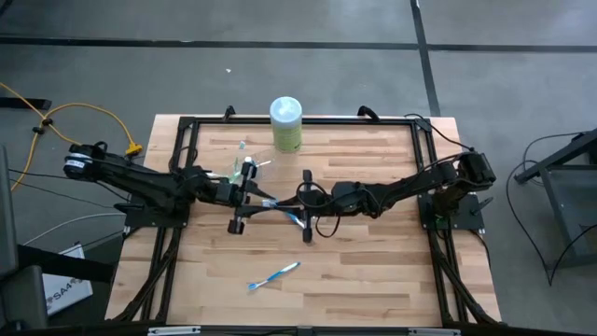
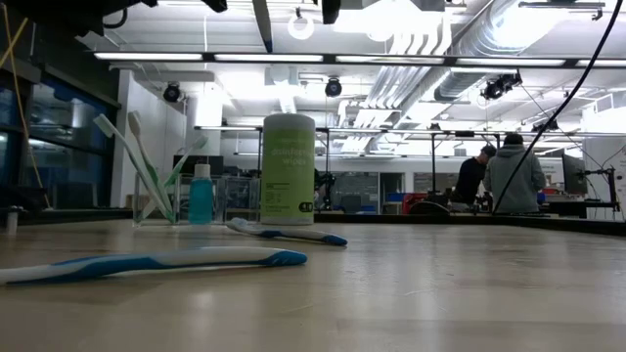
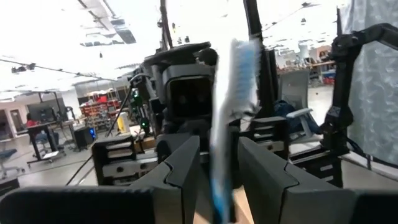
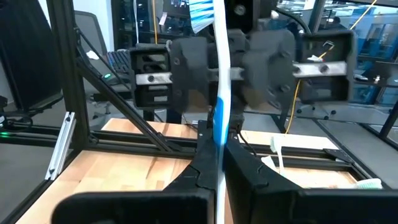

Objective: Pick & Place toothbrushing station
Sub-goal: Put the blue toothbrush into the transparent organizer

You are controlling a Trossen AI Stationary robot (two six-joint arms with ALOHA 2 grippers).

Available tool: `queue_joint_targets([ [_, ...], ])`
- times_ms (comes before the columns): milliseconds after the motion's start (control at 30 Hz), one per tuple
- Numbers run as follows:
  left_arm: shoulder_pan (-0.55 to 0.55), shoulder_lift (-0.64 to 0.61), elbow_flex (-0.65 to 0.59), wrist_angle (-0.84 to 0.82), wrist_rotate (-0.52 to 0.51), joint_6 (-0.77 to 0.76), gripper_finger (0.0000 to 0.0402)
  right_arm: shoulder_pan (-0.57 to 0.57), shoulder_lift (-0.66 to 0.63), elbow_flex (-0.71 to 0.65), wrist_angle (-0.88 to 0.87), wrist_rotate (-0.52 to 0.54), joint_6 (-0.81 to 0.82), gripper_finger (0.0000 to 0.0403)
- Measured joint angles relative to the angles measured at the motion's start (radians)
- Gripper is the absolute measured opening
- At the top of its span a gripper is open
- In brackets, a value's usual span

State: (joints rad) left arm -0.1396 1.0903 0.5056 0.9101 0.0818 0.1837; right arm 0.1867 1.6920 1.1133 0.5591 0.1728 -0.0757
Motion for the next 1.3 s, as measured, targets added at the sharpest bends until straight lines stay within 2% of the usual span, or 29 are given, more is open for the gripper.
queue_joint_targets([
  [267,0.033,0.084,0.0,0.094,0.002,-0.046,0.0098,0.0,0.0,0.0,-0.006,0.015,0.0,0.0004],
  [633,0.033,0.076,0.0,0.07,-0.033,-0.041,0.0092,0.007,0.0,0.0,-0.035,0.065,0.002,0.0004],
  [867,0.033,0.065,0.0,0.05,-0.056,-0.025,0.0092,0.016,0.0,0.0,-0.048,0.134,-0.007,0.0004],
  [1133,0.032,0.063,0.001,0.042,-0.066,-0.021,0.0091,0.016,0.0,0.0,-0.055,0.146,-0.008,0.0004],
  [1300,0.032,0.063,0.001,0.04,-0.074,-0.023,0.0068,0.016,0.0,0.0,-0.055,0.17,-0.011,0.0004],
])
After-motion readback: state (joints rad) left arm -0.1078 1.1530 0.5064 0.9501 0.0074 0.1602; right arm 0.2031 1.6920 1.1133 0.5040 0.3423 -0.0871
